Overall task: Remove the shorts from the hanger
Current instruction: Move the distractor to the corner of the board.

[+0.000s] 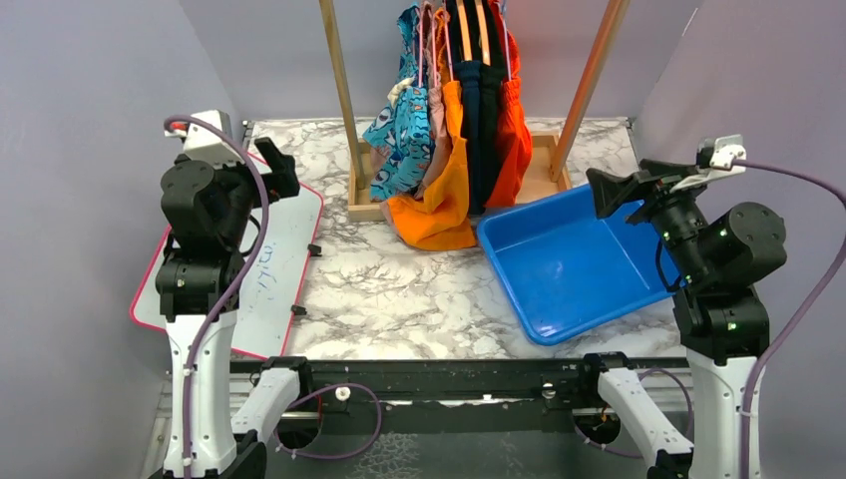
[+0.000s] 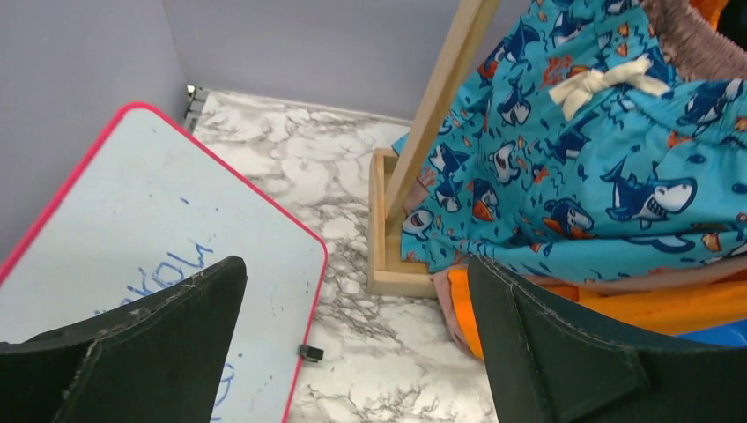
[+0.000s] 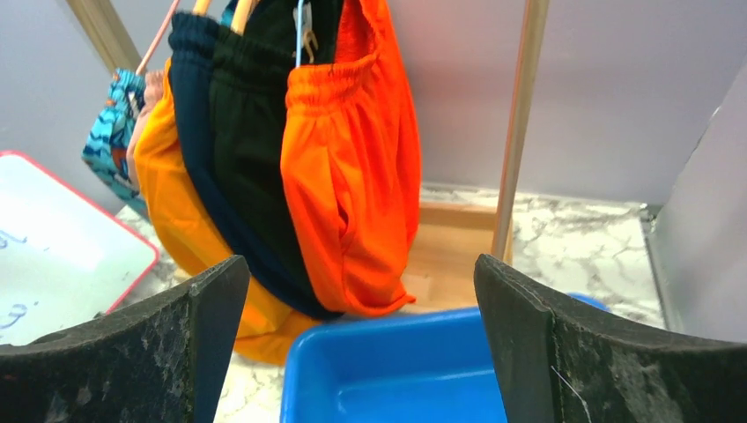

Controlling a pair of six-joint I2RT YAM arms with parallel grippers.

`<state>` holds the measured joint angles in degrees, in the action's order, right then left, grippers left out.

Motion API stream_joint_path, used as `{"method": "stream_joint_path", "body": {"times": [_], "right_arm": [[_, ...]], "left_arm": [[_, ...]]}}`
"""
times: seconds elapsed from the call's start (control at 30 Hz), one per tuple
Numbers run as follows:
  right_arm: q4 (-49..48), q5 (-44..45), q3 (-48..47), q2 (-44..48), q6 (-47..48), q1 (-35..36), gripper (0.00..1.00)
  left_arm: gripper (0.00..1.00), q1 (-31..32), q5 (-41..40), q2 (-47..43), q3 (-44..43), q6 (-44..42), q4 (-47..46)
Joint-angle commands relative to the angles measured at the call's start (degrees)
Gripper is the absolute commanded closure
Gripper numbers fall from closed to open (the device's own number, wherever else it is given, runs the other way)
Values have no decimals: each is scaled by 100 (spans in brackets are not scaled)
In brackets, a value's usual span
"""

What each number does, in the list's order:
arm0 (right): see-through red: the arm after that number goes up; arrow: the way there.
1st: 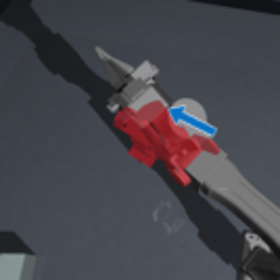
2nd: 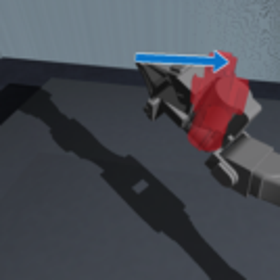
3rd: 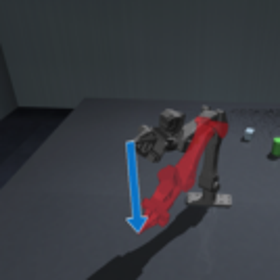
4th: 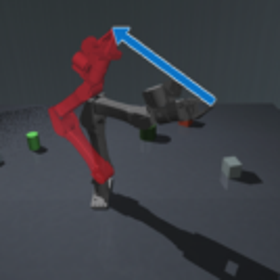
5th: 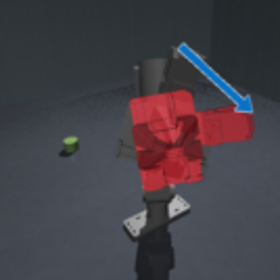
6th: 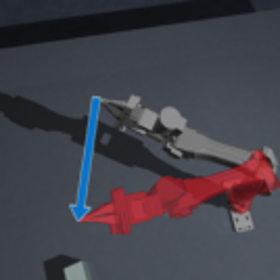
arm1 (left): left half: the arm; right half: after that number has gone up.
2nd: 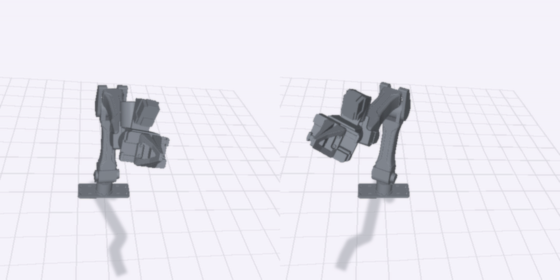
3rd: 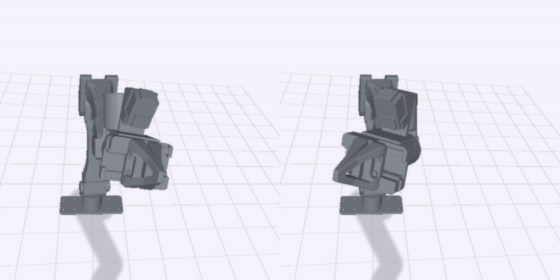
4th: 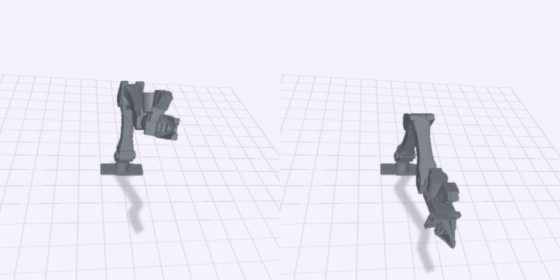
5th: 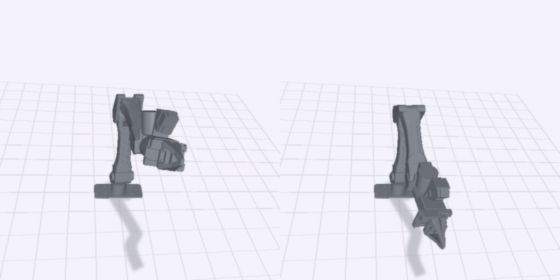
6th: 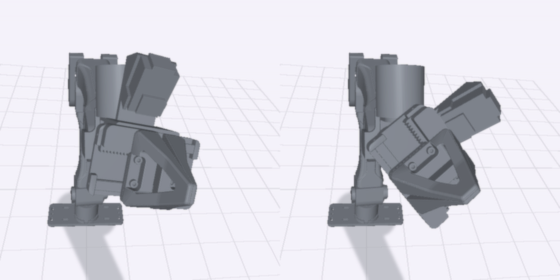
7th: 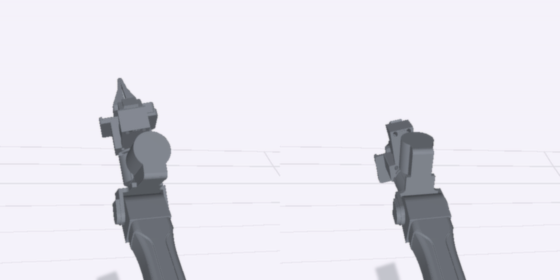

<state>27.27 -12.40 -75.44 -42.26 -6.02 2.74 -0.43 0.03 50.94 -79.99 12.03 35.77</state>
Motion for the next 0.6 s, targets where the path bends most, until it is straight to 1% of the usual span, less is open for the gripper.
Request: {"method": "stream_joint_path", "body": {"times": [0.0, 0.07, 0.2, 0.33, 0.43, 0.57], "right_arm": [[227, -451, 478, 362, -308, 70, 0], [296, -651, 758, 555, -444, 102, 1], [458, -1132, 1382, 973, -739, 159, 1], [691, -1564, 1908, 1267, -961, 220, 1], [895, -1900, 2260, 1383, -1114, 261, 1], [1079, -2166, 2473, 1388, -1229, 298, 1]], "left_arm": [[1, 220, -230, -405, 524, 240, -143], [1, 339, -269, -615, 823, 366, -128], [1, 569, -7, -1103, 1486, 486, -90], [1, 779, 172, -1535, 2150, 811, -34], [1, 910, 262, -1527, 2543, 1030, 148], [1, 1042, 478, -1227, 2945, 1294, 369]]}}
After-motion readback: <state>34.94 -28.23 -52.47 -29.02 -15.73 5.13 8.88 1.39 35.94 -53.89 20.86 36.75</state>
